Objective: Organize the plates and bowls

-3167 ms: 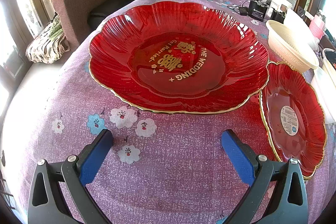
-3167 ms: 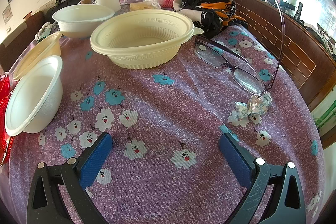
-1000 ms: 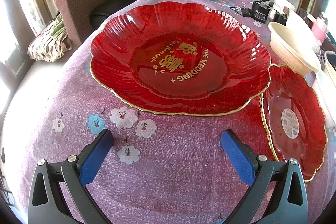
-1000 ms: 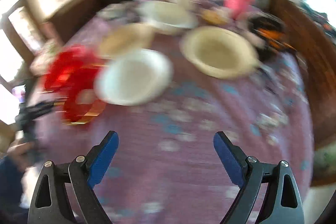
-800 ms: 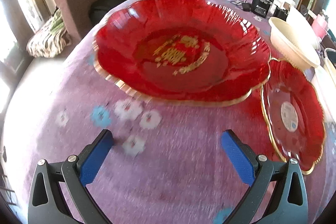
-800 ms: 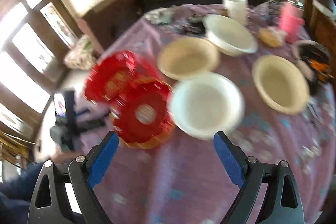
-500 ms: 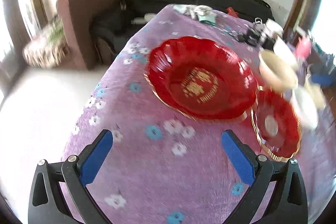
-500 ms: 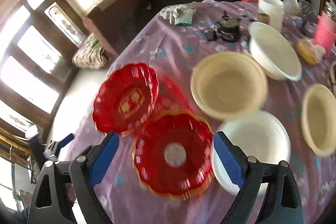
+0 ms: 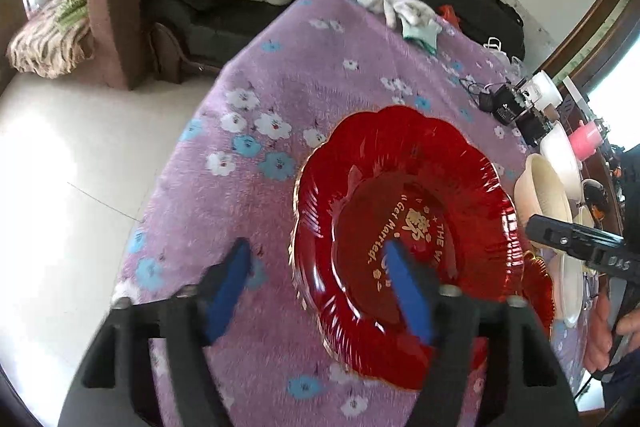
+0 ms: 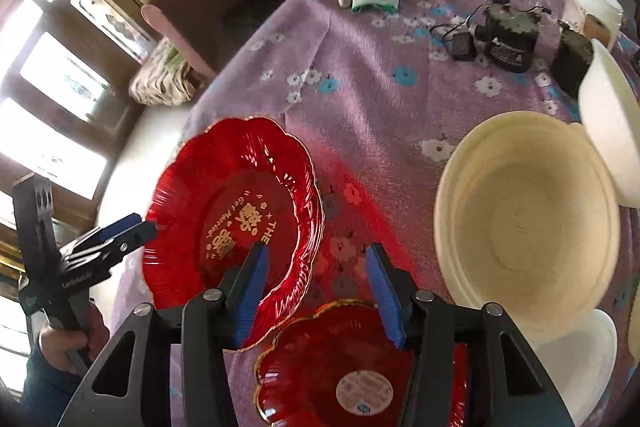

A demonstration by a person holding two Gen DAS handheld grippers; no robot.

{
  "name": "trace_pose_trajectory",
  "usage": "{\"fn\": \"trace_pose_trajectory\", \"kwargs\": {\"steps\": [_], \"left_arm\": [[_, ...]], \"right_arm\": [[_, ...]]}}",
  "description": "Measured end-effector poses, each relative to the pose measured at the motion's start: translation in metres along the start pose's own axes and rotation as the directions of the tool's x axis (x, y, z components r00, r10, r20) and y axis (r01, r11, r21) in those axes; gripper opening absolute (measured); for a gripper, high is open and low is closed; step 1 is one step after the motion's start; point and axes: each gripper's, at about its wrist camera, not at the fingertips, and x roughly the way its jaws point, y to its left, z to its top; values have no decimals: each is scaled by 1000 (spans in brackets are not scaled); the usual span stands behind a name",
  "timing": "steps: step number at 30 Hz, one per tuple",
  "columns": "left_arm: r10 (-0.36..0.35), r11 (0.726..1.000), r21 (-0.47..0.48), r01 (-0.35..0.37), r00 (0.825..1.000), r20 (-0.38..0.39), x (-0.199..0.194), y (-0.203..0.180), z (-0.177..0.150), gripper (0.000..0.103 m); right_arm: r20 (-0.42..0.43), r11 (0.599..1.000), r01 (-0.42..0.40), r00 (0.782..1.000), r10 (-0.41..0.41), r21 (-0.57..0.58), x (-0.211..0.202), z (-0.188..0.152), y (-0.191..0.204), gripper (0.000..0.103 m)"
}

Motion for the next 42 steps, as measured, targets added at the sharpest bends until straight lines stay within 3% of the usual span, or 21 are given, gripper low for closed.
{"fn": "trace_pose_trajectory", "kwargs": {"steps": [1,3,4,6,11,18,23,27,32,35,40,42], "left_arm": [[0,1000,7,0,1000,-13,6,0,1,55],[12,999,30,-11,999,-41,18,-2,3,33],[15,999,41,-13,998,-54,24,-3,3,27],[30,998,62,-27,998,-47,27,-6,2,26],[66,991,115,-63,998,-21,21,-10,-1,26],[83,985,150,-88,996,39,-14,-17,-8,26],[71,970,226,-88,994,85,-52,-52,-27,31],[42,950,305,-73,993,108,-73,-104,-53,34],[-38,899,438,-5,995,88,-79,-200,-99,34],[-95,851,523,59,995,43,-70,-265,-132,34],[-147,770,622,140,988,-39,-44,-356,-180,33],[-159,739,653,164,985,-68,-31,-389,-199,33]], "right_arm": [[-7,1000,11,1000,-11,2,6,1,0,39],[-38,999,12,999,-10,30,18,3,-4,16],[-40,999,4,999,-2,38,21,3,-4,15],[-47,999,7,999,-5,46,27,2,-3,7],[-32,997,60,998,-59,38,29,0,8,7],[13,998,54,998,-55,45,4,-7,27,7],[50,997,39,998,-42,59,-35,-31,28,7],[83,995,26,996,-34,98,-78,-69,11,7],[95,969,25,994,-50,244,-136,-145,-53,7],[91,945,66,991,-100,320,-171,-195,-94,8],[73,867,108,984,-163,486,-221,-282,-172,8],[70,846,133,978,-197,517,-234,-303,-193,8]]}}
